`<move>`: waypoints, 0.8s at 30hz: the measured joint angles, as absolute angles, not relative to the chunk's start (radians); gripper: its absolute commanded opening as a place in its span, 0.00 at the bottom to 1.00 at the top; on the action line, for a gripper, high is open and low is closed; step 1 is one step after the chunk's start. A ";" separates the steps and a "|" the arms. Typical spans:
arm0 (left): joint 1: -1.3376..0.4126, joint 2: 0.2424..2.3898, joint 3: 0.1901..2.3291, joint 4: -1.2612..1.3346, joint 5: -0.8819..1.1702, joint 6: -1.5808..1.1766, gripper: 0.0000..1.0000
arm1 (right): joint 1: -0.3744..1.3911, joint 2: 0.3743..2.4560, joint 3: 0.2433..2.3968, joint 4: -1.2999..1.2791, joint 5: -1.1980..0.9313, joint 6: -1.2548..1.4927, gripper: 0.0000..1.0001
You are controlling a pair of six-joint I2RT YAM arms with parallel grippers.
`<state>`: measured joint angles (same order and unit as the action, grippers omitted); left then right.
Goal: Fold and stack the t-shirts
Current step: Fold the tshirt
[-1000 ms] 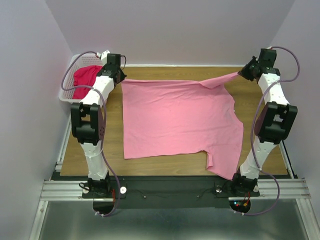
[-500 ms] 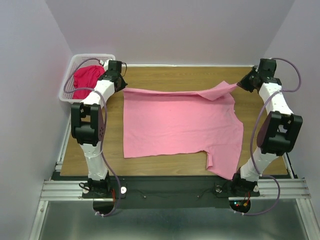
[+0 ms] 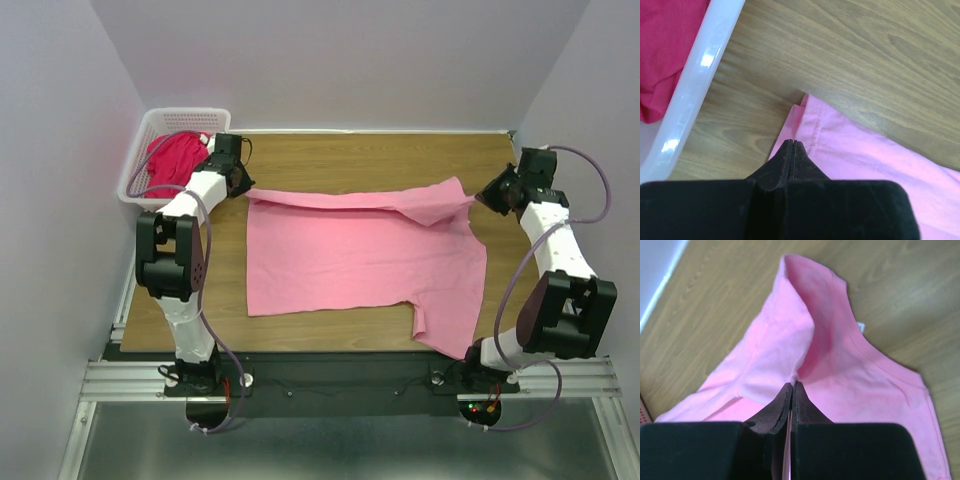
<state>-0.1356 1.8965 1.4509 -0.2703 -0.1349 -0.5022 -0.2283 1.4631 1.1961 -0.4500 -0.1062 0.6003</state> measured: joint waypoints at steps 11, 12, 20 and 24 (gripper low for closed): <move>-0.136 1.831 1.330 -0.245 -0.105 -0.508 0.00 | -0.228 1.367 1.038 -0.485 -0.094 0.626 0.01; -0.136 1.823 1.313 -0.239 -0.102 -0.510 0.00 | -0.228 1.363 1.026 -0.488 -0.094 0.626 0.01; -0.136 1.802 1.209 -0.205 -0.087 -0.532 0.00 | -0.228 1.411 0.946 -0.490 -0.070 0.633 0.01; -0.136 1.802 1.197 -0.191 -0.098 -0.530 0.00 | -0.228 1.440 0.946 -0.490 -0.048 0.628 0.01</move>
